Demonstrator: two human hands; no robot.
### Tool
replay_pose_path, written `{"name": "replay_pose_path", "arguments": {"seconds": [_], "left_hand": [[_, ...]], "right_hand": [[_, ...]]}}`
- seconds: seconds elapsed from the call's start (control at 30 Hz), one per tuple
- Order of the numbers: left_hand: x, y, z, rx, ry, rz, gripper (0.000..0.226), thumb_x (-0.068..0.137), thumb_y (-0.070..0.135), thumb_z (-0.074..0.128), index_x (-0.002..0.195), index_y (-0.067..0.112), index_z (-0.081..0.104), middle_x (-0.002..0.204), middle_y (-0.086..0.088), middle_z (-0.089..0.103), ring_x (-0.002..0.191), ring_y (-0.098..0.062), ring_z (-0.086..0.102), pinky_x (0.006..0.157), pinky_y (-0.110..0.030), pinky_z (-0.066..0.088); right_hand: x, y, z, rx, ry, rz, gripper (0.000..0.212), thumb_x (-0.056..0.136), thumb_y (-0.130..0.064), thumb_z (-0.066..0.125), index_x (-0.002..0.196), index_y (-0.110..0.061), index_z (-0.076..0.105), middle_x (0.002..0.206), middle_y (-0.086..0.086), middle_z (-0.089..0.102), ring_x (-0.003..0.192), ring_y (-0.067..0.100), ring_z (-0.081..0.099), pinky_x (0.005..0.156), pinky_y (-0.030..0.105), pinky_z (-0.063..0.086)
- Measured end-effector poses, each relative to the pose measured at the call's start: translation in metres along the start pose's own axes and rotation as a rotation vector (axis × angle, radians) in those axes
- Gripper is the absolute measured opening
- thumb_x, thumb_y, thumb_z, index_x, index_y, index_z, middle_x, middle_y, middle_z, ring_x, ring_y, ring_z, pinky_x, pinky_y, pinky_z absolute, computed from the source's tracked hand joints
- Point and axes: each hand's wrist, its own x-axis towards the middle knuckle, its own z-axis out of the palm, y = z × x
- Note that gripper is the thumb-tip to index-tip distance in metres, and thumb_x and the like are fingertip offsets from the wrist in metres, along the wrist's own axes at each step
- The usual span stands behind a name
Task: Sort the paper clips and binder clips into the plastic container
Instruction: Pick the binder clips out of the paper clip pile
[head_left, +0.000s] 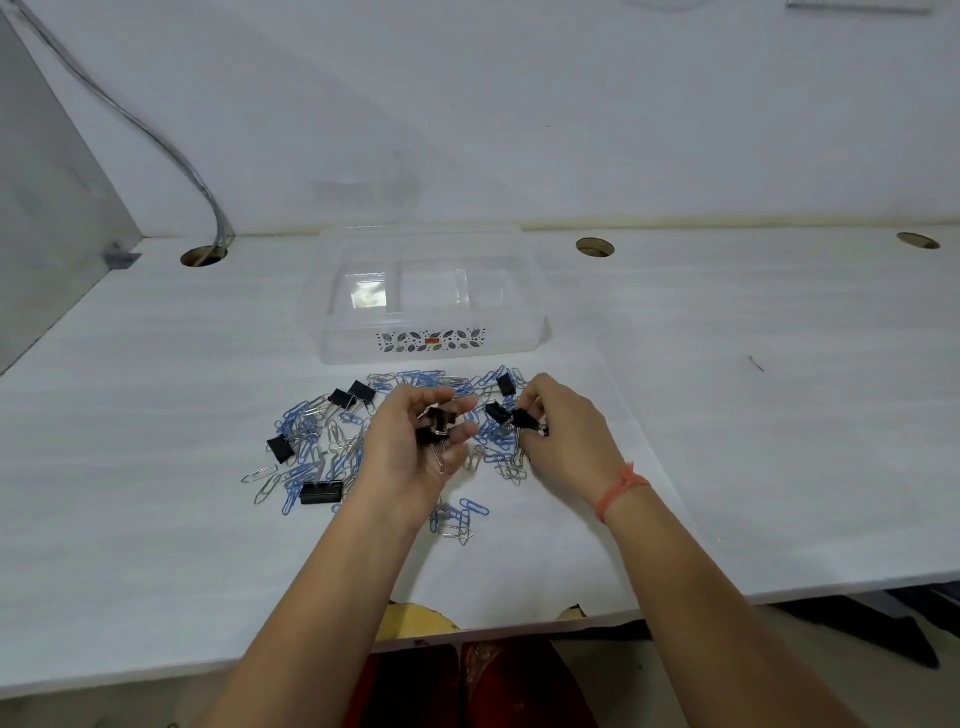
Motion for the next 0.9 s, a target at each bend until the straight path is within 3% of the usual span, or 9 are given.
{"name": "replay_pose_path", "arguments": {"seconds": [0.13, 0.27, 0.37, 0.53, 0.77, 0.9], "left_hand": [[0.011, 0.003, 0.002, 0.372, 0.029, 0.132, 0.008, 0.084, 0.010, 0.054, 0.078, 0.013, 0.057, 0.069, -0.002, 0.060, 0.049, -0.010, 0.052, 0.039, -0.017, 0.034], [0.031, -0.006, 0.006, 1.119, 0.094, 0.479, 0.003, 0.077, 0.020, 0.067, 0.079, 0.018, 0.065, 0.070, 0.004, 0.057, 0.067, -0.015, 0.053, 0.057, -0.024, 0.040], [0.042, -0.012, 0.017, 1.478, 0.130, 0.499, 0.027, 0.070, 0.035, 0.072, 0.090, 0.019, 0.065, 0.083, 0.004, 0.062, 0.082, -0.018, 0.058, 0.064, -0.026, 0.043], [0.049, -0.016, 0.028, 1.594, 0.176, 0.530, 0.023, 0.066, 0.025, 0.071, 0.086, 0.017, 0.065, 0.083, 0.000, 0.065, 0.080, -0.019, 0.058, 0.052, -0.023, 0.037], [0.048, -0.011, 0.015, 1.454, 0.146, 0.608, 0.022, 0.080, 0.034, 0.065, 0.094, 0.018, 0.070, 0.085, -0.001, 0.069, 0.082, -0.019, 0.061, 0.067, -0.026, 0.043], [0.051, -0.007, 0.011, 1.587, 0.133, 0.642, 0.024, 0.093, 0.020, 0.044, 0.086, 0.008, 0.063, 0.070, 0.001, 0.056, 0.069, -0.020, 0.050, 0.052, -0.026, 0.031]], "right_hand": [[-0.001, 0.007, -0.011, 0.239, 0.082, 0.053, 0.020, 0.084, -0.005, 0.057, 0.096, -0.021, 0.055, 0.089, 0.000, 0.059, 0.059, 0.010, 0.052, 0.054, 0.020, 0.037], [-0.007, 0.005, -0.029, 0.922, 0.008, 0.333, 0.024, 0.090, 0.001, 0.052, 0.102, -0.016, 0.063, 0.080, 0.004, 0.054, 0.039, 0.005, 0.044, 0.039, 0.017, 0.035], [-0.009, 0.006, -0.034, 1.338, -0.083, 0.529, 0.026, 0.092, 0.003, 0.046, 0.095, -0.015, 0.064, 0.074, 0.006, 0.055, 0.043, 0.006, 0.046, 0.037, 0.015, 0.039], [-0.015, 0.015, -0.031, 1.798, -0.228, 0.699, 0.028, 0.093, 0.005, 0.036, 0.094, -0.005, 0.062, 0.090, 0.022, 0.065, 0.061, 0.023, 0.070, 0.046, 0.021, 0.056], [-0.017, 0.016, -0.025, 1.838, -0.157, 0.691, 0.030, 0.092, 0.006, 0.035, 0.107, 0.001, 0.060, 0.104, 0.026, 0.058, 0.089, 0.030, 0.064, 0.054, 0.026, 0.059], [-0.017, 0.014, -0.023, 1.803, -0.138, 0.693, 0.031, 0.093, 0.005, 0.036, 0.109, -0.002, 0.061, 0.097, 0.023, 0.060, 0.083, 0.027, 0.063, 0.052, 0.024, 0.057]]}}
